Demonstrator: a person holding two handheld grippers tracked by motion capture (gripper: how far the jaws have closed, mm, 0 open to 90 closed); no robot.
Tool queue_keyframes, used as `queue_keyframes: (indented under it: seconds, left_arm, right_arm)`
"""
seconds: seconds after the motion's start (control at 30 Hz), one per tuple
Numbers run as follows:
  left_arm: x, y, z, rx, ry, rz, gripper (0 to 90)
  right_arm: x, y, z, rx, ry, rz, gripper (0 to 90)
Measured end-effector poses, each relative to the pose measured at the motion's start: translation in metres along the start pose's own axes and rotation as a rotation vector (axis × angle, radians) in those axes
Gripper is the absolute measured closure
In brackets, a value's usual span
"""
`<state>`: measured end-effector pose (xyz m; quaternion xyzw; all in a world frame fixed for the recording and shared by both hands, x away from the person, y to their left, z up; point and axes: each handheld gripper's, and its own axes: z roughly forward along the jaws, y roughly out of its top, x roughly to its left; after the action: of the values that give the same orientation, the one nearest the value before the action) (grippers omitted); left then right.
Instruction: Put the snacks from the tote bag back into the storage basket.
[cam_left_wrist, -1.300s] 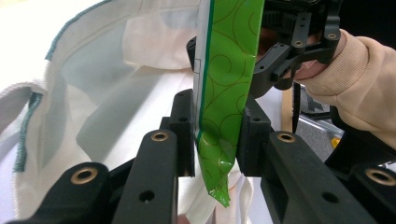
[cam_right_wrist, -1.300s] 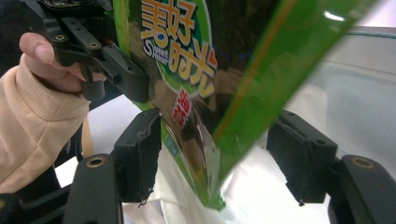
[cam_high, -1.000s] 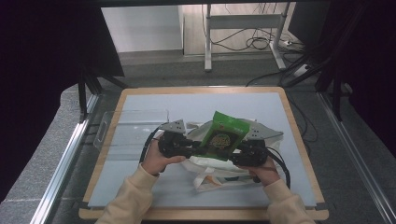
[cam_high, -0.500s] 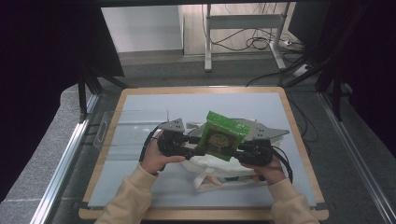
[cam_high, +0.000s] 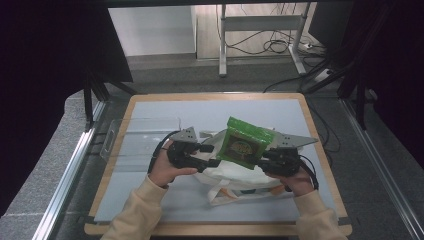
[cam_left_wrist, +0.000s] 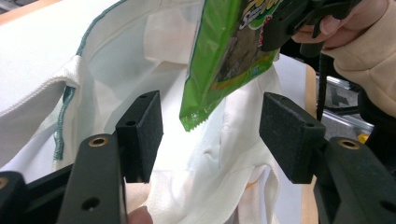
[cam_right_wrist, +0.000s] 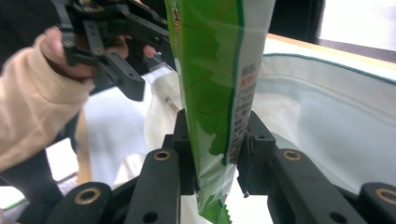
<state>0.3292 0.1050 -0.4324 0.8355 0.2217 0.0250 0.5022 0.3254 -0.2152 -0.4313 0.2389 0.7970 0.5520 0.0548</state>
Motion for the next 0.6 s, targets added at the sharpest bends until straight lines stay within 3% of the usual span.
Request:
queue_keyframes:
  seconds: [0.2, 0.6]
  left_arm:
    - [0.0001, -0.0004, -0.0008, 0.007, 0.017, 0.007, 39.4]
    - [-0.0015, 0.0, -0.0058, 0.002, 0.045, 0.009, 38.4]
  right_arm:
    - [-0.0023, 0.0007, -0.0012, 0.047, -0.047, -0.017, 71.3]
    - [-0.0088, 0.0003, -0.0008, 0.105, -0.057, -0.044, 71.3]
